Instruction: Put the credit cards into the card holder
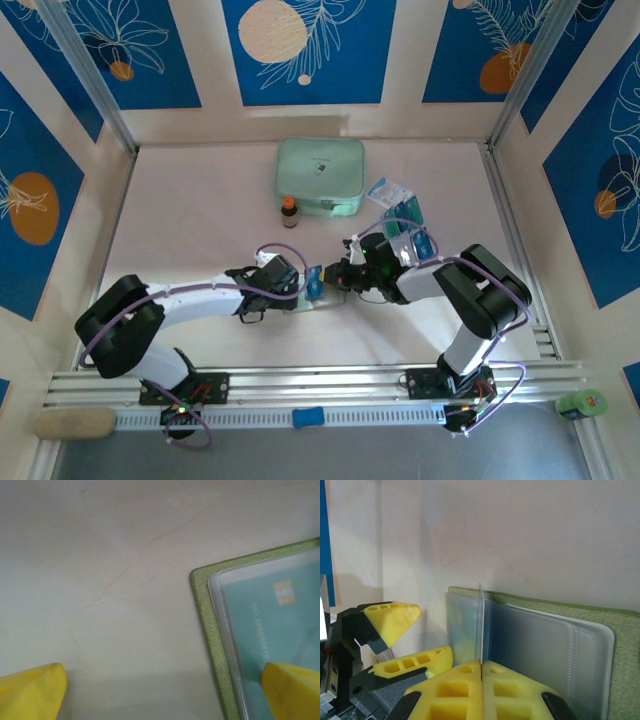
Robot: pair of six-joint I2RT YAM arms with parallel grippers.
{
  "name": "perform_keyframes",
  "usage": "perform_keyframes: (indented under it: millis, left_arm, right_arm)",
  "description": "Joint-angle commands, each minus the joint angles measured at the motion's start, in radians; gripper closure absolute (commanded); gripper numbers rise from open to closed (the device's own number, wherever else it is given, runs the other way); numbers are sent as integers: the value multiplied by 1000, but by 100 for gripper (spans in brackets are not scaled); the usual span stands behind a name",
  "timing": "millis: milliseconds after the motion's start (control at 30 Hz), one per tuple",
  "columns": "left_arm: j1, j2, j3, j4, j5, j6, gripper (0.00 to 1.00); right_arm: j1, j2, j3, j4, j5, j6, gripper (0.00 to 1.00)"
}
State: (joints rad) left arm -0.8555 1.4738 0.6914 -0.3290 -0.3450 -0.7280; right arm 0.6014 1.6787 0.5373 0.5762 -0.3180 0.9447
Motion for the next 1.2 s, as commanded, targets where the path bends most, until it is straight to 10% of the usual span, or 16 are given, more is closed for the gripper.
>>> perform_keyframes:
  millis: [0,1167]
  left_arm:
    - [8,0,-21,-41,-19,-7,0]
    - [9,2,-23,-39,-22,-7,0]
  right_arm:
    - [8,7,-13,10,-1,0,100]
    - [9,-12,-46,-48,-19,-18,100]
